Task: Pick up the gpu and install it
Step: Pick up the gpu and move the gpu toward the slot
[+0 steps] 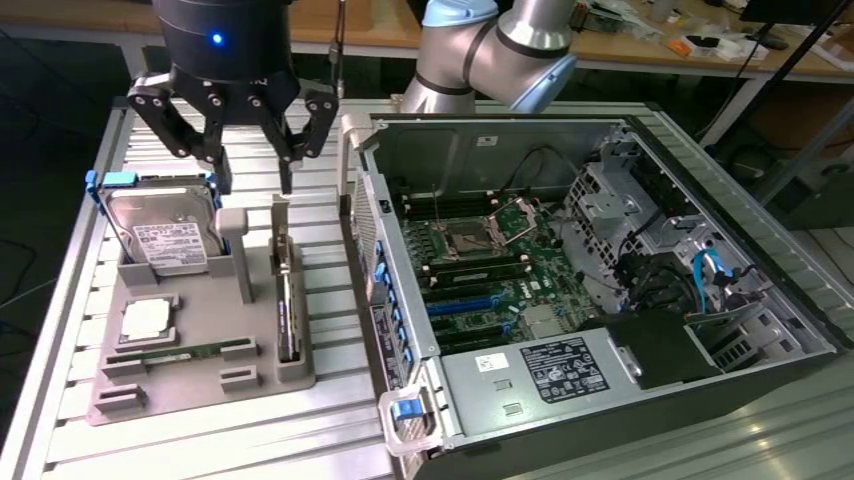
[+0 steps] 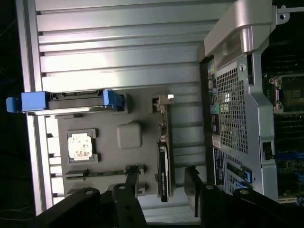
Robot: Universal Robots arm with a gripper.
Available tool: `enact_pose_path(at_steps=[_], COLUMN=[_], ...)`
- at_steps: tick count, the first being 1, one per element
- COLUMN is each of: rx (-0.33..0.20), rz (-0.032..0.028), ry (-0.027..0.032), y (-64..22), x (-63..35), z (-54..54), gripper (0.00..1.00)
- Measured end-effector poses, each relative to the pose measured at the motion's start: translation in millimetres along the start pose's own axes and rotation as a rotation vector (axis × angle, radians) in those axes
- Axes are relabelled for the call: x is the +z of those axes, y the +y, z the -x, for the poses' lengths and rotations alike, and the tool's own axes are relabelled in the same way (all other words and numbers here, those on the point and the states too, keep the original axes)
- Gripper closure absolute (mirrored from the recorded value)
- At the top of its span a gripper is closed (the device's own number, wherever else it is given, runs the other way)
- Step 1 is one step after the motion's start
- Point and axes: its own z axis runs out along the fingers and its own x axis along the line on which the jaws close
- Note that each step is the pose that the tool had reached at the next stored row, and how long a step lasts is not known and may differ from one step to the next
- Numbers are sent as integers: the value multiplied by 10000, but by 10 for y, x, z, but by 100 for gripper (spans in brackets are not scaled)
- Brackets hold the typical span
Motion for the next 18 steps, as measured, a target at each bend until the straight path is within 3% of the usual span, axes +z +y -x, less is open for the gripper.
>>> enact_pose_path(at_steps=[4,7,14,16,18], rx=[1,0,3,6,6], rz=[-5,-7,-12,-17,-19], ry=[-1,7,100,154,176], y=[-34,-67,-102,-116,-132], x=[67,168,294,360,403], z=[1,2,1,0,0], gripper=[34,34,35,49,49])
